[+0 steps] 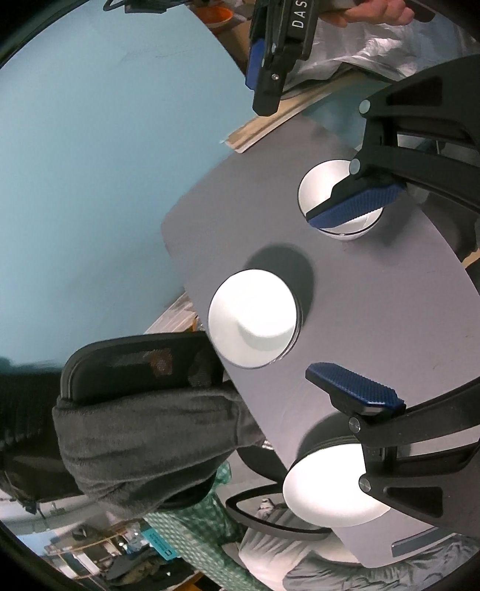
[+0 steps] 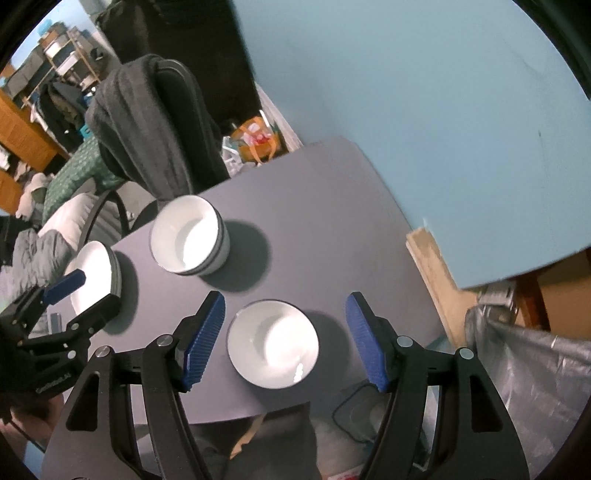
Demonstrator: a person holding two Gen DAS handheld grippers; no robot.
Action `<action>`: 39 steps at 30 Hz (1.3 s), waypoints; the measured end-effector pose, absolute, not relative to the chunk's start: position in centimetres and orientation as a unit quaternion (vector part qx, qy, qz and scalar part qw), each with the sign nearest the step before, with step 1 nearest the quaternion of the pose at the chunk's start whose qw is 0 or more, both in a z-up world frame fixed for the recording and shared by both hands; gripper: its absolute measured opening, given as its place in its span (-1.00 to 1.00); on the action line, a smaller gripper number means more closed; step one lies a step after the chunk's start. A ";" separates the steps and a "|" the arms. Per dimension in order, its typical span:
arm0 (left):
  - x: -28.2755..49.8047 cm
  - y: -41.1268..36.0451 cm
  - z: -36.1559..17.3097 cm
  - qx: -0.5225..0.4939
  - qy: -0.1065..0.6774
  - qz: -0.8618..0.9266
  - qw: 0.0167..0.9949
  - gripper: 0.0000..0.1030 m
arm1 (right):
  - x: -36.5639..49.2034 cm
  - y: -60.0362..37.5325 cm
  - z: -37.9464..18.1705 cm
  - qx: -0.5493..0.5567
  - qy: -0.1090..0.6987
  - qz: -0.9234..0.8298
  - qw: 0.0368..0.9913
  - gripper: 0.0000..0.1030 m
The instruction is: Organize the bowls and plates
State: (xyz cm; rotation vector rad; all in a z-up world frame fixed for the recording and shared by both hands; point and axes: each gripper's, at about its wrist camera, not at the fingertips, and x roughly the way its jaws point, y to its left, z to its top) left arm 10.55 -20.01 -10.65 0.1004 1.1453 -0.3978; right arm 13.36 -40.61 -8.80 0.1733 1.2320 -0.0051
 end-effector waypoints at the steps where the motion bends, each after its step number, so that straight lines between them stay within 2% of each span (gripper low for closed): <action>1: 10.5 -20.3 -11.1 0.047 0.542 -0.189 0.817 0.49 | 13.1 -40.9 -9.0 0.083 0.579 -0.005 0.811 0.30; 25: 11.0 -24.5 -20.4 0.060 0.636 -0.212 0.740 0.49 | 9.7 -43.8 -18.8 0.103 0.628 -0.036 0.771 0.30; 39: 11.1 -28.6 -24.5 0.107 0.644 -0.233 0.721 0.49 | 9.8 -44.3 -23.9 0.142 0.646 -0.022 0.749 0.31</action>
